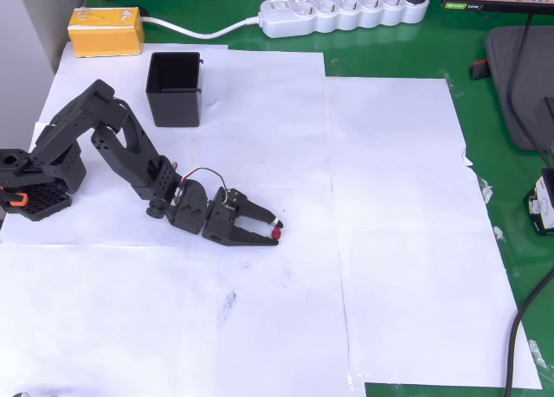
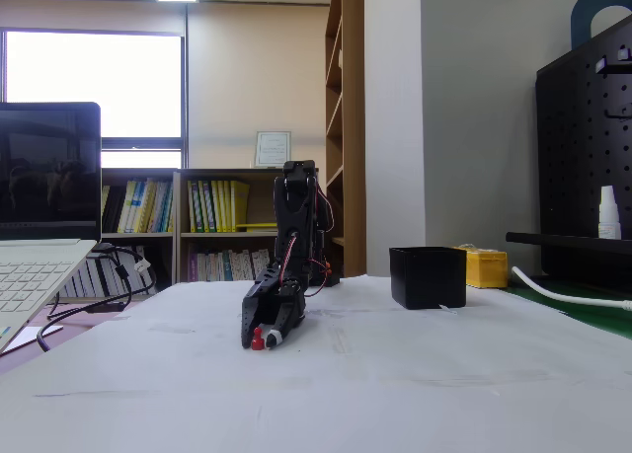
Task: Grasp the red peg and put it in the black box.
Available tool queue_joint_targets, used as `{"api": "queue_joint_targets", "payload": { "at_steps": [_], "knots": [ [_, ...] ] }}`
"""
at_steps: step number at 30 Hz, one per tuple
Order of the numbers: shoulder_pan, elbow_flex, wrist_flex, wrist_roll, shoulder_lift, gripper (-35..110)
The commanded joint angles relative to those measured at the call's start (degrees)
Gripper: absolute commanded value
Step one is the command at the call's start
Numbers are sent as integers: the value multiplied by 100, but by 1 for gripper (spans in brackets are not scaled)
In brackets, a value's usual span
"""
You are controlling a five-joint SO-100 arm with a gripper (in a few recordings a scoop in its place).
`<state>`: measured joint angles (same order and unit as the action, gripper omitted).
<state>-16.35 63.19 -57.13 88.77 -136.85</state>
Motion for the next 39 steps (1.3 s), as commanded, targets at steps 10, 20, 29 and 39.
{"api": "queue_joint_targets", "payload": {
  "at_steps": [10, 20, 29, 39],
  "knots": [
    [-9, 53, 26, 62, 88, 0],
    [-53, 105, 281, 70, 272, 0],
    [-18, 343, 1107, 35, 1327, 0],
    [114, 2250, 3542, 0, 2268, 0]
  ]
}}
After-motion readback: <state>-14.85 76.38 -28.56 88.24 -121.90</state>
